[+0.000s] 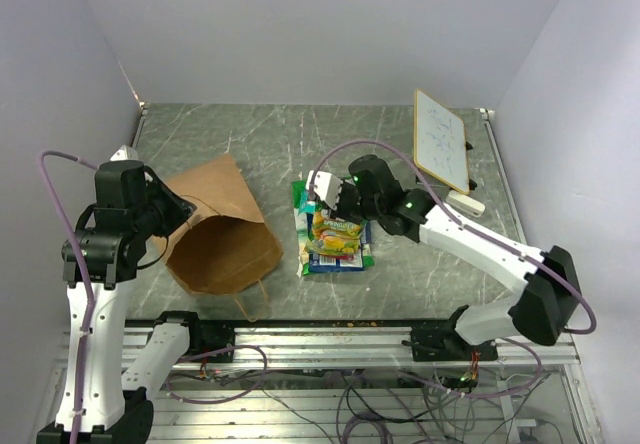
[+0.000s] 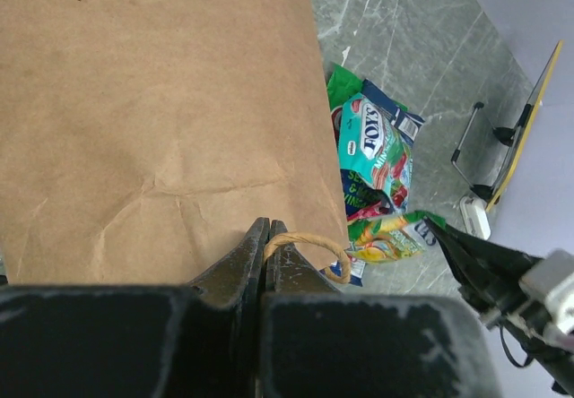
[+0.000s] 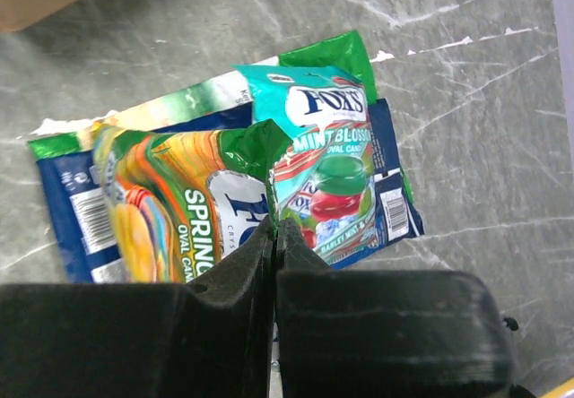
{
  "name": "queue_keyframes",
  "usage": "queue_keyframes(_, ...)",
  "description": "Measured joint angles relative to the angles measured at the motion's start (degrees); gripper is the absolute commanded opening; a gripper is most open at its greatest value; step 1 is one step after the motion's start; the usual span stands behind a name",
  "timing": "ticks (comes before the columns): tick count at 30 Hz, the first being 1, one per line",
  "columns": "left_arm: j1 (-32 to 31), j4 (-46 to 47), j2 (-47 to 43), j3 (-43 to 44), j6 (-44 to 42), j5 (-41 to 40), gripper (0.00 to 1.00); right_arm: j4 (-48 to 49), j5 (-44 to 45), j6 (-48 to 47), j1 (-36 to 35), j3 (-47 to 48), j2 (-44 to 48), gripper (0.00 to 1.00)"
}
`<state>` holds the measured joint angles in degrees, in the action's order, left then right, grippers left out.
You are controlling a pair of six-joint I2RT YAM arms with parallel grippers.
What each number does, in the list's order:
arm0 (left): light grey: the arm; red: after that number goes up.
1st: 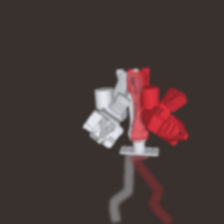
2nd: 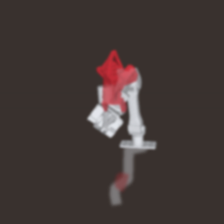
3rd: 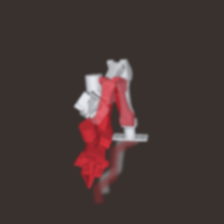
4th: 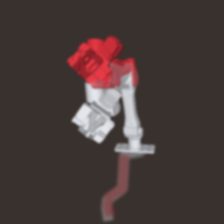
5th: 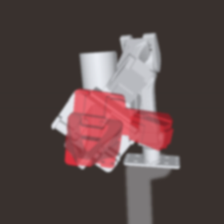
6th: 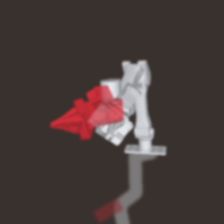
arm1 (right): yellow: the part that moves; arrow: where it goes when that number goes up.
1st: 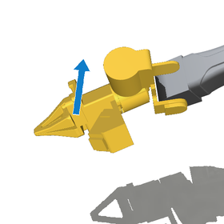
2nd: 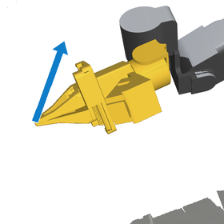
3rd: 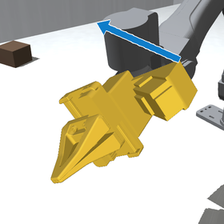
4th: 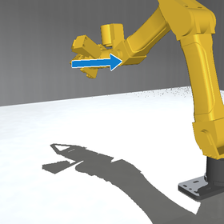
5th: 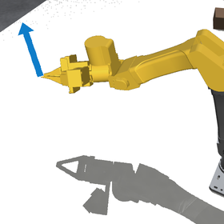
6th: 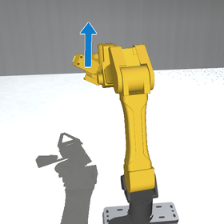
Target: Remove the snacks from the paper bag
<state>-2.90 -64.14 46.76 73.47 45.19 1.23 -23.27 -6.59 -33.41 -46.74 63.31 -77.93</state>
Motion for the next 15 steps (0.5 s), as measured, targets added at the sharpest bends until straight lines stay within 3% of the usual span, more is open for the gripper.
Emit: queue_keyframes(15, 0.0, 0.0, -2.0, -0.1, 0.1, 2.6, 0.07, 9.0, -0.9, -1.2, 3.0, 2.6, -15.2, 0.0)
